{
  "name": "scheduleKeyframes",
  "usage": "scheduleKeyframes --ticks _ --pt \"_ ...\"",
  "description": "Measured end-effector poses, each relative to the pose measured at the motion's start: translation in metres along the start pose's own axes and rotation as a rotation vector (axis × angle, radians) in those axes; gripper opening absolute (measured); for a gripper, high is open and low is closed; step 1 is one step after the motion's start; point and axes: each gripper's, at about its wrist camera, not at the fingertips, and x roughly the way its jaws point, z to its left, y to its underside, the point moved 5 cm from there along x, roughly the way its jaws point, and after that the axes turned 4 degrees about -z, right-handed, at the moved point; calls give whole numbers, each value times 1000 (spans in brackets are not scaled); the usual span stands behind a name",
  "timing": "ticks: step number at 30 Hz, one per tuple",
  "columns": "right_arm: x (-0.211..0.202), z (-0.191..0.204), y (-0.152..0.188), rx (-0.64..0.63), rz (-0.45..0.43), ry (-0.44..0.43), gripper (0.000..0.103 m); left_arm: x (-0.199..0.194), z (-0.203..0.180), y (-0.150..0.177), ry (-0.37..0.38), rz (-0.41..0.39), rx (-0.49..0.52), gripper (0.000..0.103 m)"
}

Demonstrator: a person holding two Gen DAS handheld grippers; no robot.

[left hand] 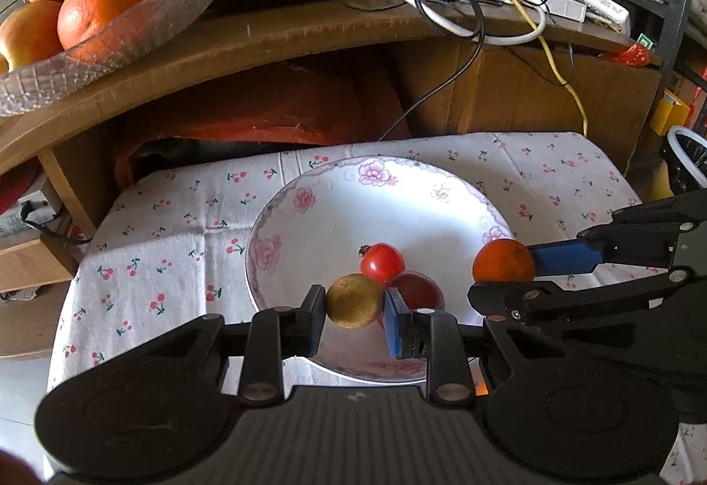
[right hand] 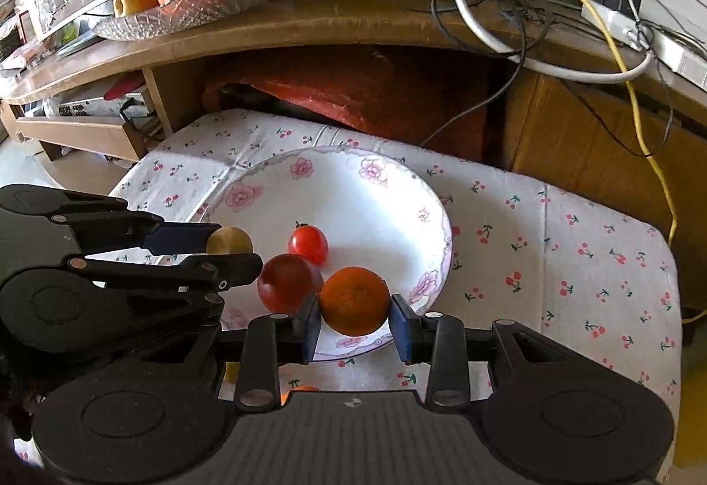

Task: Organize fruits
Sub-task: 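Carry the brown fruit in the left tool while the right tool carries the mandarin over the bowl, then open the left tool to drop the brown fruit while the right tool drops the mandarin into the bowl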

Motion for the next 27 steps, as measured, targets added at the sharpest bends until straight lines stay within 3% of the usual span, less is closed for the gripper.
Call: scheduleKeyframes --ticks 27 --pt "27 2 -1 -12 24 -14 32 21 10 -5 -32 -23 16 35"
